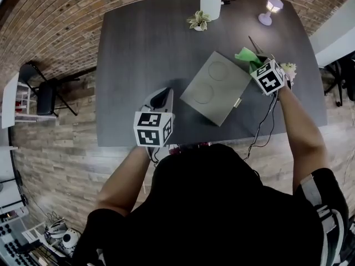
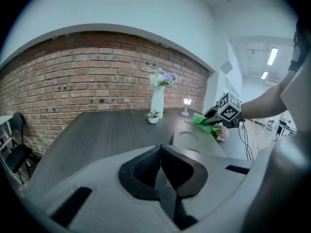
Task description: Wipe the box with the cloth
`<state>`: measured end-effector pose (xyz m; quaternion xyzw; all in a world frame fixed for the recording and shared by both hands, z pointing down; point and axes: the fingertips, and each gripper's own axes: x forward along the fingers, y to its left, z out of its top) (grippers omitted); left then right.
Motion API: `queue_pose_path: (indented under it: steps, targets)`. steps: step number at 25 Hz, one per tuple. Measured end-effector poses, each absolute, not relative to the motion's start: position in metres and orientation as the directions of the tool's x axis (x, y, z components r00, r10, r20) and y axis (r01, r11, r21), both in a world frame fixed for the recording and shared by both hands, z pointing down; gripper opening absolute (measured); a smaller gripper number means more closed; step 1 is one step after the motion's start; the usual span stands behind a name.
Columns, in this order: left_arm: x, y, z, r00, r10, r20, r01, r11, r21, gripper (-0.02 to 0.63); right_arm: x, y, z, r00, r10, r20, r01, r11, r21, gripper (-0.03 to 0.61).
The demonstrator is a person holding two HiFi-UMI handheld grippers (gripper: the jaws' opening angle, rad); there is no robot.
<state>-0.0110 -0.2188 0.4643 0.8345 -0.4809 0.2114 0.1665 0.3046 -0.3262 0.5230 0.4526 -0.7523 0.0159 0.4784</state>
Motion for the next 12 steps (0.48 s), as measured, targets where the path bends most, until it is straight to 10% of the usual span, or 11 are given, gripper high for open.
queue_pose_path:
  steps: [12]
  targets:
    - [-0.142, -0.186, 0.466, 0.274, -0.815, 0.511, -0.961, -0.255, 0.108, 0.009, 0.183, -0.363, 0.530, -0.109, -0.601, 0.792, -0.528, 0.710, 0.466, 0.081]
